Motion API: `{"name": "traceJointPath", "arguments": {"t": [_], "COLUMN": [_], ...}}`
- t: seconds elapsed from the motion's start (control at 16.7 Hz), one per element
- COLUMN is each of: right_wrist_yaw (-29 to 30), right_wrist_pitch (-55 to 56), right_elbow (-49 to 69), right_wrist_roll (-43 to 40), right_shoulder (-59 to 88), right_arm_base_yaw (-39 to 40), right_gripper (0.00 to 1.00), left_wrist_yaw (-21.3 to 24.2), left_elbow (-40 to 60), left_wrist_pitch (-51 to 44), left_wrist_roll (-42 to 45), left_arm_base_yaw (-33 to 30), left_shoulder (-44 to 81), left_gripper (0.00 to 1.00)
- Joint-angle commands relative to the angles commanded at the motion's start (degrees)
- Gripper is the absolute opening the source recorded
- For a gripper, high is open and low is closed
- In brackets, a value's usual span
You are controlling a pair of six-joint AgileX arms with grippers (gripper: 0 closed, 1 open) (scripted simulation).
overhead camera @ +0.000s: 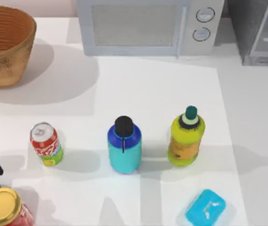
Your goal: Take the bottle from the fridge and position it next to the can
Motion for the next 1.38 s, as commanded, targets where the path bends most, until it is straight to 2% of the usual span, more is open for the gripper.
{"name": "traceJointPath", "arguments": {"t": [0.3, 0.6, 0.9, 1.14, 1.38], "right_wrist_yaw": [-9.58, -21.27, -32.44, -39.71, -44.93], "right_wrist_pitch": [0.36, 0.52, 0.44, 0.01, -0.47], "right_elbow": [6.54, 14.59, 22.62, 27.96, 31.73], "right_wrist_roll": [-21.24, -50.04, -74.39, -89.71, -100.05], "right_shoulder": [14.74, 35.76, 59.18, 77.32, 93.71], "right_arm_base_yaw": [-15.59, -36.52, -58.00, -73.44, -85.64], "right_gripper": [1.00, 1.00, 1.00, 1.00, 1.00], "left_wrist_yaw": [0.00, 0.00, 0.00, 0.00, 0.00], "left_elbow": [0.00, 0.00, 0.00, 0.00, 0.00], "left_wrist_pitch": [0.00, 0.00, 0.00, 0.00, 0.00], "left_wrist_roll": [0.00, 0.00, 0.00, 0.00, 0.00], "left_arm_base_yaw": [0.00, 0.00, 0.00, 0.00, 0.00], "left_shoulder": [0.00, 0.00, 0.00, 0.00, 0.00], "left_gripper": [1.00, 1.00, 1.00, 1.00, 1.00]}}
